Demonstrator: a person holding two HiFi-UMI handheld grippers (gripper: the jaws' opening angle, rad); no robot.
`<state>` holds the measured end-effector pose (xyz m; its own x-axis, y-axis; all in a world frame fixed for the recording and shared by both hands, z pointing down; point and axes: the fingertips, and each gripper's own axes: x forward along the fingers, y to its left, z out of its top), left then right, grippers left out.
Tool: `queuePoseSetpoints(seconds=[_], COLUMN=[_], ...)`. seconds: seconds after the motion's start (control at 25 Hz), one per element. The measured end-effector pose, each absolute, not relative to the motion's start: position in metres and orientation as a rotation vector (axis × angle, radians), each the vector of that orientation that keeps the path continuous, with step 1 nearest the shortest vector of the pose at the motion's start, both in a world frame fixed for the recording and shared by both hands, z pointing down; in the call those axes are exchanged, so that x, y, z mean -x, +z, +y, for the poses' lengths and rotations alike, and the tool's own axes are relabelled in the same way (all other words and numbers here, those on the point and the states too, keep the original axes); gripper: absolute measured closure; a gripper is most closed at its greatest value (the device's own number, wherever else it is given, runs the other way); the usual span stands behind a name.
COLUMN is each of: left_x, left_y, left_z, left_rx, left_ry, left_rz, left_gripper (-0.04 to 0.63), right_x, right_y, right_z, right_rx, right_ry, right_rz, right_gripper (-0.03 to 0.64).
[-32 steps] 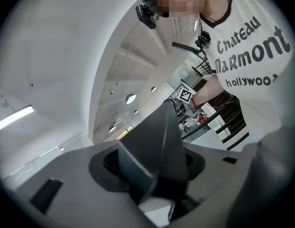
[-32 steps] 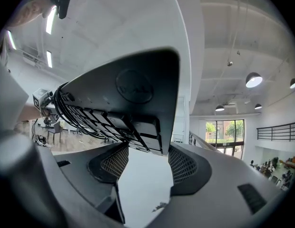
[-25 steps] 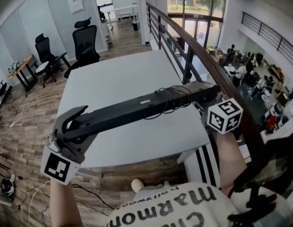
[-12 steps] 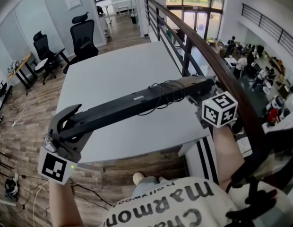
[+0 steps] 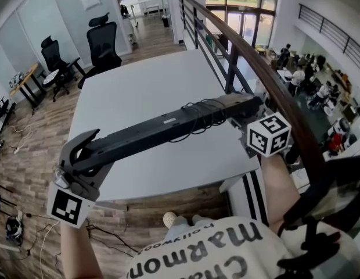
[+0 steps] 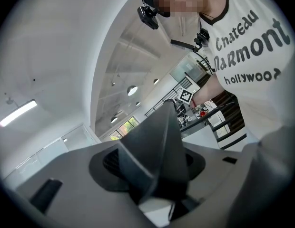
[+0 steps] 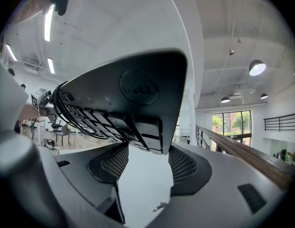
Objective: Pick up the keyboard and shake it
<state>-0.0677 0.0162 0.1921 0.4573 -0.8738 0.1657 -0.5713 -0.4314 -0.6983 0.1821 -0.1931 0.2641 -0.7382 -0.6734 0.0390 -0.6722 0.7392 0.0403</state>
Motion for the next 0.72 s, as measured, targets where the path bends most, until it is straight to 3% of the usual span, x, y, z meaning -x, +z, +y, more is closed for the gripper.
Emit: queuePoseSetpoints(seconds=[0.72], left_x=[0.0668], left_y=[0.1970], left_z=[0.0153], left_rx=[2.134], left_ry=[-0.729], left_rz=[1.193], left_gripper=[0.382], right_x=[-0.1806], right_y=[0.2692], right_z=[-0.1966], right_rx=[-1.096], right_ry=[-0.031], right_rz=[-2.881], right_gripper=[0.341])
